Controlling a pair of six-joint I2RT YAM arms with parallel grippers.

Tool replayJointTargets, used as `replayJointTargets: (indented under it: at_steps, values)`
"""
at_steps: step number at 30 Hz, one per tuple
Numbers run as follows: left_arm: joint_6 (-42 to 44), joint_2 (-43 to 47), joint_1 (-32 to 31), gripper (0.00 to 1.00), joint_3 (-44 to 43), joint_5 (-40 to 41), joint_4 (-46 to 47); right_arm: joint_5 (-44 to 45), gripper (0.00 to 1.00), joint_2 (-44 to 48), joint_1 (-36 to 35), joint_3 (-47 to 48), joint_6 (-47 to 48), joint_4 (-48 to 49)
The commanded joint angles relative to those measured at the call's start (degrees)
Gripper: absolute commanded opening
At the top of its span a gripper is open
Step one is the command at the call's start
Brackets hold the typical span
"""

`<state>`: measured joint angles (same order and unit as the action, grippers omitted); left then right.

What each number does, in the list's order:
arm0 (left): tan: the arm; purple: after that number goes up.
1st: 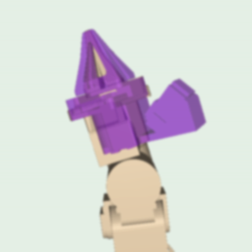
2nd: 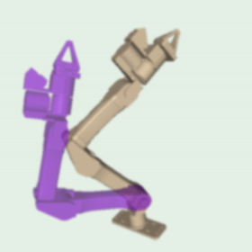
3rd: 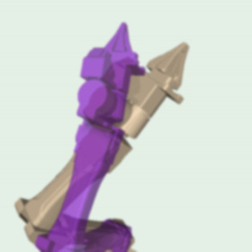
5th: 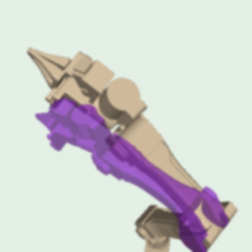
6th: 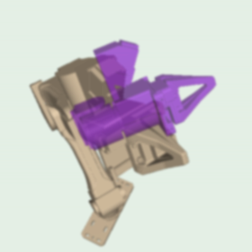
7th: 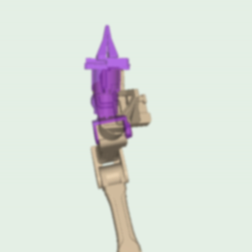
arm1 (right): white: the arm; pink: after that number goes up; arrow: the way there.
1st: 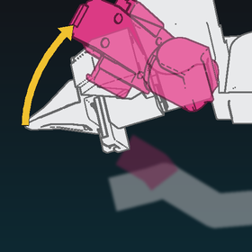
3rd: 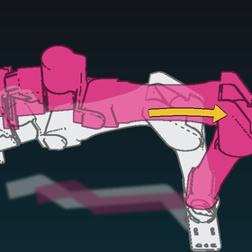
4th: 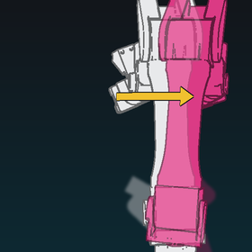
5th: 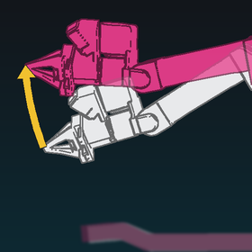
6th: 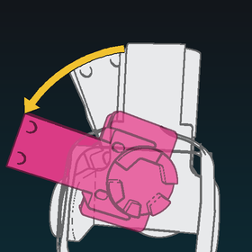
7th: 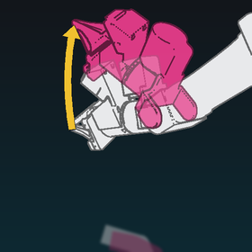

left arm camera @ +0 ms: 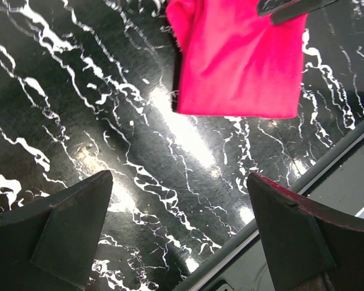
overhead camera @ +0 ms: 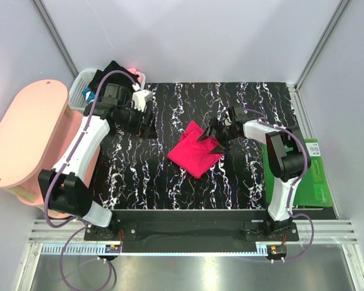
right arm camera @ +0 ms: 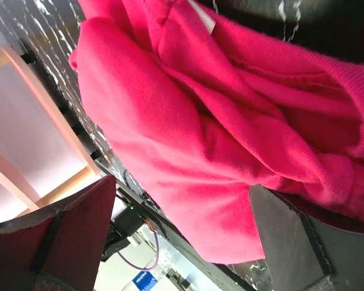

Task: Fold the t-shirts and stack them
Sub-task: Smooth out wrinkles on the folded tshirt

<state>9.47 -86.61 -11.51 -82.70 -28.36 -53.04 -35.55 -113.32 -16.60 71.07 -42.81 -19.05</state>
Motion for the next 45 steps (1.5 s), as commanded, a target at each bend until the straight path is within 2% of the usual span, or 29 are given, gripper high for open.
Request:
replayJointTargets:
  at_steps: [1,4,6,11,12,14,15,18,26,32,35,45]
  values:
    - [-0.15,0.3,-1.58,0.99,0.0,-0.99,0.92,1.19,0.98,4.82,-1.06,-5.23,-0.34,-0.73]
    - [-0.77,-0.58,-5.61,0.99,-1.41,0.75,0.74,0.57,1.0,12.38,-0.98,-3.41,-1.49,-1.34]
    - [-1.38,-1.11,-6.59,0.99,-2.29,0.06,0.83,0.4,1.0,13.99,-0.98,0.02,-0.79,-4.66]
    - [-1.39,1.08,-5.9,0.99,-3.0,-0.12,0.74,-2.94,1.0,7.51,-1.15,11.54,2.37,-8.37]
    - [-0.95,1.61,-5.46,0.99,-2.48,-0.12,0.48,-2.86,1.0,6.19,-1.33,12.85,5.68,-10.46]
    - [0.01,4.06,-3.44,0.99,-1.68,-0.73,-0.31,1.51,1.0,3.02,-1.33,17.16,10.09,-14.68]
    - [2.37,4.86,-2.82,0.99,-0.64,-0.73,-2.05,7.02,1.0,2.14,-0.98,18.39,14.2,-18.36]
    - [6.16,9.43,-2.91,0.99,3.14,2.51,-3.92,10.06,1.0,-0.23,1.21,20.07,16.26,-19.89]
    - [7.49,15.76,-3.7,0.99,5.61,4.19,-6.99,-6.0,1.0,-4.54,0.78,24.37,12.4,-14.79]
    - [8.28,18.4,-3.79,0.99,7.28,5.77,-7.43,-9.35,0.99,-4.54,0.69,27.46,9.68,-14.44]
    - [8.37,18.76,-3.79,0.99,8.25,6.47,-7.52,-12.69,1.0,-4.98,0.08,26.41,7.22,-11.29]
    - [10.3,19.63,-3.79,0.99,10.27,8.49,-7.08,-18.68,1.0,-17.01,-4.49,28.68,4.84,-8.46]
